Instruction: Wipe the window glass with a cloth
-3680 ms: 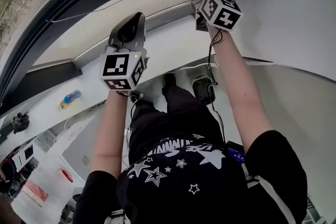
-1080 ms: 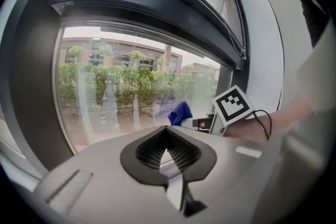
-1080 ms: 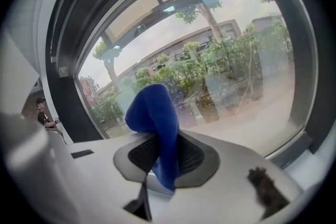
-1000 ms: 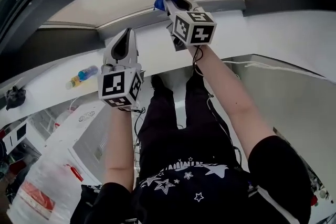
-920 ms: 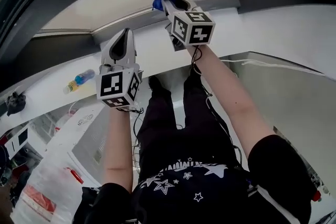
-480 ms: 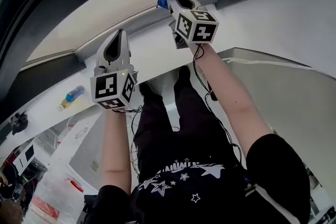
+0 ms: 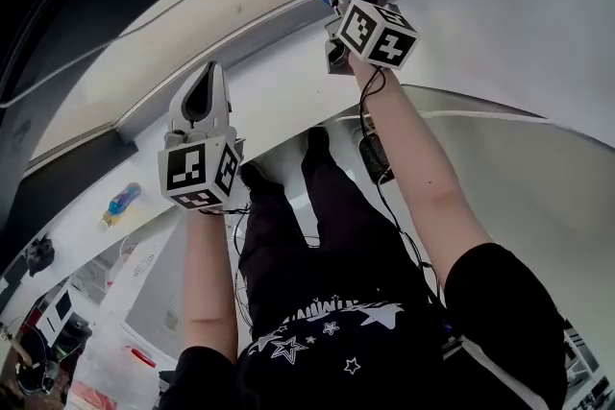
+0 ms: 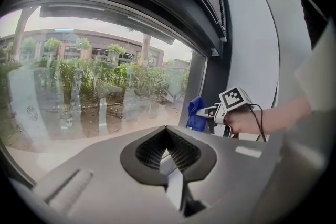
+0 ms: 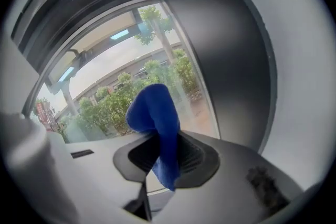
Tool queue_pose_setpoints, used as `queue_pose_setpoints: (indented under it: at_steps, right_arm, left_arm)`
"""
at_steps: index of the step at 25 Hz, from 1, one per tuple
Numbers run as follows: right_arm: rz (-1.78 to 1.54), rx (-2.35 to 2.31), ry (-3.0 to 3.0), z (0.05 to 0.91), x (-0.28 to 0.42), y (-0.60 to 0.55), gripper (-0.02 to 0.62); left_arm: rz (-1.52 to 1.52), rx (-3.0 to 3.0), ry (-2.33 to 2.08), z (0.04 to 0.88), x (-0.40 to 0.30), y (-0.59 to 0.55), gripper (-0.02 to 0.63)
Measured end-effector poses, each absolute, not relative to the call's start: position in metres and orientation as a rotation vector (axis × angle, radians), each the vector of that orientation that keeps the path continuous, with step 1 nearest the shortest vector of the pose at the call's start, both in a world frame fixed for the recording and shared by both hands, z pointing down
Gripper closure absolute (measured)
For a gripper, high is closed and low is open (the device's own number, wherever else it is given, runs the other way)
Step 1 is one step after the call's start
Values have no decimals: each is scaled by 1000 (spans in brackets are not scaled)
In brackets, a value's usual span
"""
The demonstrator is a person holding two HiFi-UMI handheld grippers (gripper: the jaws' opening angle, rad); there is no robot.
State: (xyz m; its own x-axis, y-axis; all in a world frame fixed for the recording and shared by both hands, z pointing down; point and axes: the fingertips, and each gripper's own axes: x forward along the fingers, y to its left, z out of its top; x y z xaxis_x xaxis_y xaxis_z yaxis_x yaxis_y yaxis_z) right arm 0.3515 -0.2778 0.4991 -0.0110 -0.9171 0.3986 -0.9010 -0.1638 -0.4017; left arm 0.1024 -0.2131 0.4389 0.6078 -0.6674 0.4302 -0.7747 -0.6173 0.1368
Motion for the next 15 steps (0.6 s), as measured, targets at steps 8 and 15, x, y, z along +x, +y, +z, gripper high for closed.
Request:
queue_pose_setpoints:
  at_steps: [8, 15]
  right_arm:
    - [-916, -2276, 1900, 503, 402, -272, 518]
    - [-952, -2304, 1846, 514, 409, -264, 518]
  left_arm:
    - [487, 2538, -1106, 445, 140, -216, 597]
    - [492, 2527, -1095, 453, 141, -210, 597]
